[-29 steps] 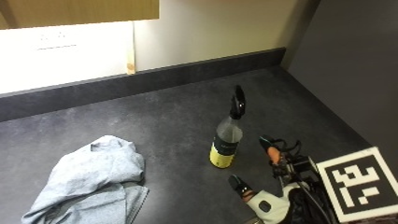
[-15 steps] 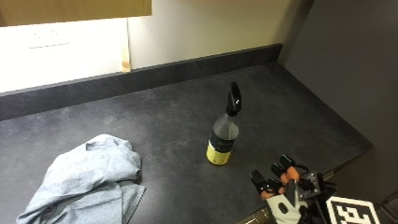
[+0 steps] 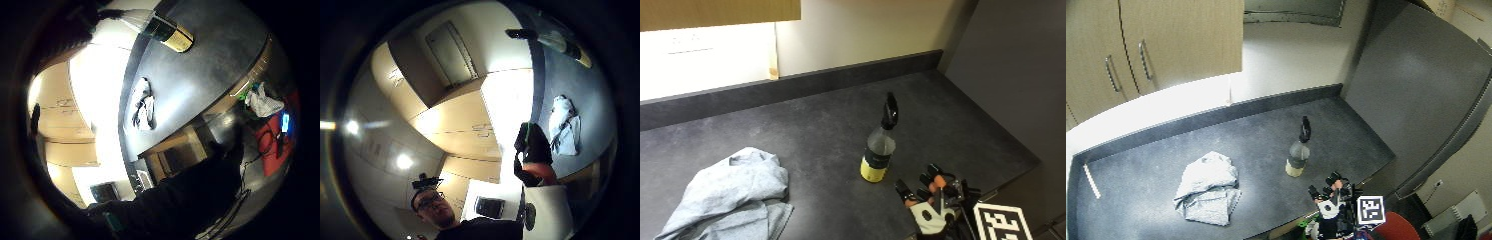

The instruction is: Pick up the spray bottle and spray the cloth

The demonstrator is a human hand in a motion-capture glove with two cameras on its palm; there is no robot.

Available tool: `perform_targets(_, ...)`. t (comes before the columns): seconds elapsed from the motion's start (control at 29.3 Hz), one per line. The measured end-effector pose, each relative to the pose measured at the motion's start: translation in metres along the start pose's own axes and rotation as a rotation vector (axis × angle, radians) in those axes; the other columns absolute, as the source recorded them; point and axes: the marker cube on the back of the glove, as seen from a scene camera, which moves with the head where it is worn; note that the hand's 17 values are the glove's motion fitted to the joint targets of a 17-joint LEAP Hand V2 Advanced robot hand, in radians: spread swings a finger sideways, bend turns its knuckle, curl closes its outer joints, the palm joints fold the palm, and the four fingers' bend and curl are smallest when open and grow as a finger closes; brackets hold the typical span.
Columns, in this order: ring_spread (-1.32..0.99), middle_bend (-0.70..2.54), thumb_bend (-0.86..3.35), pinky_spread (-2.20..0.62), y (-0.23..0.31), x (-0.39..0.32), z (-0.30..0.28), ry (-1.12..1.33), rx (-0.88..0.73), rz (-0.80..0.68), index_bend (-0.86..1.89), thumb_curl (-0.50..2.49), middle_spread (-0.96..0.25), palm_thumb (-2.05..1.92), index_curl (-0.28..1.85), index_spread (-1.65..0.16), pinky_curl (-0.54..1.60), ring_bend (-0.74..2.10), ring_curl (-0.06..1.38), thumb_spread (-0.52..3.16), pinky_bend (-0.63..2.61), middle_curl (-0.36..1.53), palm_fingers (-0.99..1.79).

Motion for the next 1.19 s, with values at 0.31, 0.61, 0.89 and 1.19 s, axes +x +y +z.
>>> perform_targets(0.31, 0.11, 0.2, 0.01, 0.11, -0.059, 0.046, 0.008, 0.113, 0.026, 0.129, 0.14, 0.54, 0.09, 0.83, 0.22, -0.31, 0.36, 0.47, 0.35, 1.06, 0.73, 0.33, 0.28)
perform_targets(0.61, 0.11, 0.2, -0.01, 0.12, -0.106, 0.092, -0.004, 0.194, 0.136, 0.17, 0.16, 0.56, 0.09, 0.86, 0.24, -0.31, 0.34, 0.47, 0.36, 1.05, 0.65, 0.35, 0.27)
perform_targets(0.89, 0.12, 0.22, -0.01, 0.14, -0.102, 0.088, -0.003, 0.126, 0.151, 0.186, 0.18, 0.57, 0.08, 0.89, 0.27, -0.29, 0.31, 0.44, 0.35, 1.04, 0.57, 0.36, 0.33)
perform_targets(1.19, 0.1, 0.33, 0.02, 0.15, -0.093, 0.085, 0.003, 0.042, 0.195, 0.15, 0.28, 0.59, 0.06, 0.98, 0.33, -0.23, 0.24, 0.45, 0.35, 1.04, 0.34, 0.4, 0.67)
